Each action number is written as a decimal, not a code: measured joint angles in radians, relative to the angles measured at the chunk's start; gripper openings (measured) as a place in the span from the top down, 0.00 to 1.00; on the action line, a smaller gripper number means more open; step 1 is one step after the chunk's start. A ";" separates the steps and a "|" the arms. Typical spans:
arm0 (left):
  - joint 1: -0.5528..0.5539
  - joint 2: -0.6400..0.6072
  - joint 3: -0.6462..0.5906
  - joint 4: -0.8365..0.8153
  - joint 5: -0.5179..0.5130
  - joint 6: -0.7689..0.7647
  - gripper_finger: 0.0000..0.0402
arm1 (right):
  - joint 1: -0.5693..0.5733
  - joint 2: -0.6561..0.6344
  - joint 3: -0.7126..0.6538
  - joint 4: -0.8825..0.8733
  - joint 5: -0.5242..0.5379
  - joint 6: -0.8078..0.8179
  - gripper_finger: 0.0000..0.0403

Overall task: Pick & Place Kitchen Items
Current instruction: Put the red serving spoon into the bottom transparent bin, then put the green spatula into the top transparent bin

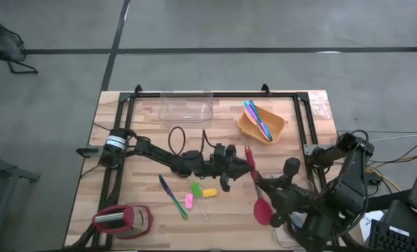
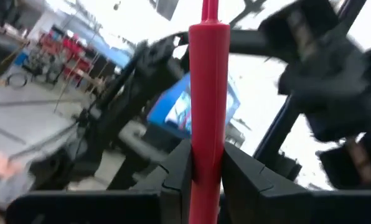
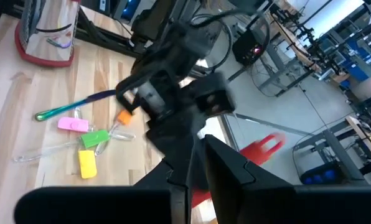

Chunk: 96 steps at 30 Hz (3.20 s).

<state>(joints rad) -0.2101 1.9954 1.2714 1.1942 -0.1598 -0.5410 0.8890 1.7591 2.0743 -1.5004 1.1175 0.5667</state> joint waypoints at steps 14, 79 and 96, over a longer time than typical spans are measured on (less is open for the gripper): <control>0.005 0.250 0.340 -0.024 -0.065 0.110 0.82 | 0.016 -0.063 0.000 -0.012 0.005 0.004 0.89; 0.038 0.184 0.916 -1.684 -0.024 0.363 0.41 | 0.023 -0.056 -0.003 -0.015 -0.017 -0.002 0.94; -0.056 -0.144 0.483 -1.696 -0.198 0.361 0.41 | 0.016 -0.056 -0.107 -0.010 -0.017 0.088 0.97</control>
<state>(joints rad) -0.2666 1.8519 1.7541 -0.5014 -0.3576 -0.1799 0.9048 1.7027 1.9676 -1.5100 1.1001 0.6545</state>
